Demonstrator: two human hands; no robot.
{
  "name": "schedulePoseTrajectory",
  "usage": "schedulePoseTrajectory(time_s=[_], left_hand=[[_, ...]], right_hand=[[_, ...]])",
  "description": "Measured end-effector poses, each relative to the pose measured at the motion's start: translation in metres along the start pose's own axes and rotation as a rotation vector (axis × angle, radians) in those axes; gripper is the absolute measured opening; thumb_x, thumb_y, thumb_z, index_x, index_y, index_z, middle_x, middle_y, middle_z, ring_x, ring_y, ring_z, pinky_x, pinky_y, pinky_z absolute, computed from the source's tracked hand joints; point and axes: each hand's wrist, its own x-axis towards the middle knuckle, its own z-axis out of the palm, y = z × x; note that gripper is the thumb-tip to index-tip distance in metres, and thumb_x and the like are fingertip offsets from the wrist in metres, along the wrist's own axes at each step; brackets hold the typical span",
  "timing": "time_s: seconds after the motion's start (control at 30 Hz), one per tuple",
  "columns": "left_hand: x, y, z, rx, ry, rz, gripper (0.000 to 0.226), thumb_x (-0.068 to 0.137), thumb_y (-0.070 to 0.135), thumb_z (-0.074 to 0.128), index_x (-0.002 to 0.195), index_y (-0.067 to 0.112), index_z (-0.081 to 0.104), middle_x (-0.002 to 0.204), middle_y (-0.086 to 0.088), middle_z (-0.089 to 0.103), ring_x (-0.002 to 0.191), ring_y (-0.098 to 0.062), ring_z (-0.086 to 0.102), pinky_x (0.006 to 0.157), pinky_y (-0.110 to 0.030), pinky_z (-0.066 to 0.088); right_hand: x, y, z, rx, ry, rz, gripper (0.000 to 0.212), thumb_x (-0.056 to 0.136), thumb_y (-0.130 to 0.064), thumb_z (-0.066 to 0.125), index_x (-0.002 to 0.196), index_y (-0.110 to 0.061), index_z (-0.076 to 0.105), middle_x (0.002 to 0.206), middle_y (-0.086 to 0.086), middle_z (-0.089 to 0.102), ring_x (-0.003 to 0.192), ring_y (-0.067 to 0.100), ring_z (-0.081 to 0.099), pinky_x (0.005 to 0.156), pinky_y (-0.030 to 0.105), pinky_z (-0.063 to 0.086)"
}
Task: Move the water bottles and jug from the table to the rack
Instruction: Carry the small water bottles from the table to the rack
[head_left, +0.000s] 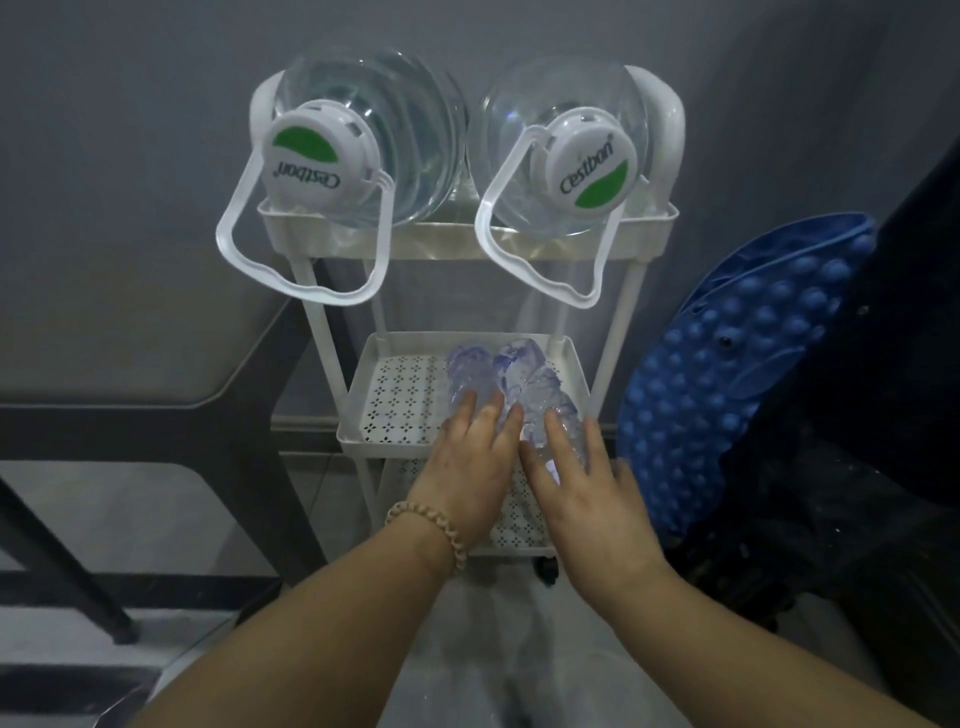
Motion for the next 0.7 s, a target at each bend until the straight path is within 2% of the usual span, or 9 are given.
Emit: schedulePoseTrajectory(time_s=[0.07,0.1,0.23,0.3,0.37,0.47,0.57,0.63,0.7], left_hand=[[0.002,-0.005,0.002,0.029,0.0,0.032,0.078,0.082,0.014,0.07,0.145,0.005,0.025,0.146,-0.017,0.034,0.138,-0.039,0.024,0.108,-0.05,0.033],[0.004,-0.007,0.003,0.029,0.003,0.049,0.077,0.081,0.014,0.071,0.144,0.004,0.027,0.145,-0.018,0.035,0.138,-0.038,0.026,0.108,-0.05,0.034],[0.013,-0.006,0.004,0.057,0.061,0.212,0.06,0.083,0.009,0.063,0.138,-0.001,0.039,0.14,-0.017,0.045,0.133,-0.033,0.036,0.111,-0.049,0.029],[0.018,-0.009,0.003,0.033,0.15,0.232,0.056,0.076,0.004,0.069,0.128,-0.005,0.05,0.13,-0.018,0.055,0.124,-0.032,0.047,0.109,-0.049,0.034],[0.022,-0.013,0.0,0.001,0.181,0.207,0.059,0.075,0.002,0.071,0.129,-0.007,0.048,0.129,-0.02,0.055,0.125,-0.033,0.047,0.11,-0.047,0.032],[0.025,-0.018,0.005,-0.049,0.162,0.126,0.069,0.075,0.006,0.075,0.134,-0.006,0.042,0.132,-0.021,0.052,0.129,-0.036,0.042,0.112,-0.046,0.026],[0.03,-0.017,0.014,-0.094,0.124,0.141,0.068,0.085,0.013,0.064,0.142,-0.003,0.03,0.142,-0.02,0.042,0.137,-0.033,0.031,0.114,-0.046,0.024],[0.034,-0.019,0.015,-0.098,0.138,0.151,0.07,0.083,0.012,0.065,0.141,-0.004,0.03,0.141,-0.021,0.042,0.136,-0.034,0.032,0.113,-0.048,0.027],[0.036,-0.025,0.015,-0.139,0.111,0.144,0.082,0.079,0.017,0.073,0.143,-0.002,0.025,0.144,-0.022,0.038,0.138,-0.037,0.027,0.112,-0.051,0.026]], right_hand=[[-0.003,0.004,0.009,0.058,0.069,0.008,0.09,0.053,-0.005,0.082,0.135,-0.008,0.045,0.148,0.025,0.029,0.131,0.052,0.029,0.082,0.056,0.051],[-0.002,0.005,0.014,0.087,0.122,0.007,0.085,0.048,-0.002,0.083,0.128,-0.006,0.053,0.143,0.025,0.039,0.126,0.052,0.037,0.077,0.055,0.053],[0.015,-0.006,0.012,0.168,0.345,0.01,0.049,0.071,-0.004,0.061,0.12,-0.002,0.058,0.137,0.022,0.048,0.12,0.047,0.048,0.076,0.051,0.054],[0.026,-0.011,0.01,0.202,0.355,0.058,0.048,0.07,-0.005,0.065,0.118,-0.001,0.058,0.137,0.023,0.047,0.12,0.046,0.048,0.077,0.053,0.054],[0.033,-0.011,0.014,0.183,0.356,0.059,0.059,0.065,-0.005,0.072,0.122,-0.001,0.055,0.14,0.023,0.044,0.124,0.046,0.044,0.085,0.058,0.05],[0.042,-0.002,0.022,0.127,0.356,0.074,0.07,0.068,-0.007,0.069,0.134,-0.002,0.044,0.144,0.021,0.038,0.129,0.046,0.037,0.096,0.063,0.04],[0.051,0.001,0.023,0.023,0.31,0.127,0.074,0.076,-0.017,0.063,0.142,-0.004,0.033,0.149,0.017,0.032,0.136,0.044,0.024,0.105,0.07,0.014],[0.056,0.0,0.026,-0.044,0.289,0.137,0.08,0.083,-0.026,0.056,0.148,-0.007,0.013,0.156,0.015,0.016,0.14,0.042,0.005,0.105,0.068,-0.006],[0.061,0.001,0.03,-0.051,0.297,0.154,0.085,0.084,-0.029,0.053,0.147,-0.008,0.0,0.157,0.014,0.008,0.14,0.041,-0.005,0.105,0.066,-0.011]])
